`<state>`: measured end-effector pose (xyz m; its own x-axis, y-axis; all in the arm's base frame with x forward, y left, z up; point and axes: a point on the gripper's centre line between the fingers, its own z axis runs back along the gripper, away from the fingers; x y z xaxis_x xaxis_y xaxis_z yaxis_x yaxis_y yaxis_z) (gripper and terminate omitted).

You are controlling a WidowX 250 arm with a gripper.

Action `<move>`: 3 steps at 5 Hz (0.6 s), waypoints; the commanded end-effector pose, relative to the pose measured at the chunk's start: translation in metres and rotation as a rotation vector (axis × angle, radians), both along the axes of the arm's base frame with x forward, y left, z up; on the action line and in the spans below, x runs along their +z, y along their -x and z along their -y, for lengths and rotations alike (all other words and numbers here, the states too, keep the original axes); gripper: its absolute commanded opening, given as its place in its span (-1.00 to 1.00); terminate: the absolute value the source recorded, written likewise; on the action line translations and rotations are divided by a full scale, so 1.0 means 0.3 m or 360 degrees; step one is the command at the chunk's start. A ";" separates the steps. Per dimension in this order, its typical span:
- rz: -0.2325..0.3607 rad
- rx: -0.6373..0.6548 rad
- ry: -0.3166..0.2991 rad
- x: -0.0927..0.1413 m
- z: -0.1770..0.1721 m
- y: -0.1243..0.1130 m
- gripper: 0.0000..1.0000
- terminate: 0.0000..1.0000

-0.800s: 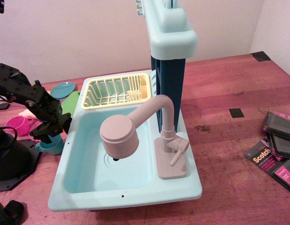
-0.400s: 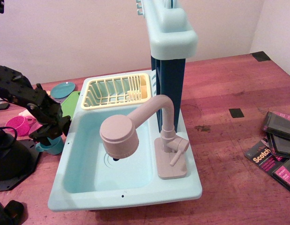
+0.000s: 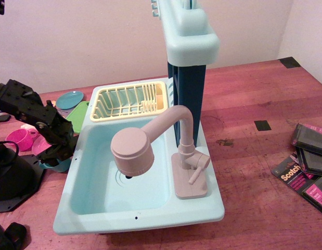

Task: Put cup from anywhere into sink

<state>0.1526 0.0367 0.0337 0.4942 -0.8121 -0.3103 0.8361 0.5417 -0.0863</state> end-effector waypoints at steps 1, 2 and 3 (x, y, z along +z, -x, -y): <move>0.0033 -0.0002 -0.0040 0.020 -0.014 -0.031 -1.00 -1.00; 0.0041 -0.0002 -0.0044 0.029 -0.023 -0.043 -1.00 -1.00; 0.0036 -0.0018 -0.0086 0.069 -0.052 -0.051 -1.00 -1.00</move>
<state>0.1556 0.0560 0.0574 0.4771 -0.7888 -0.3875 0.8341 0.5454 -0.0831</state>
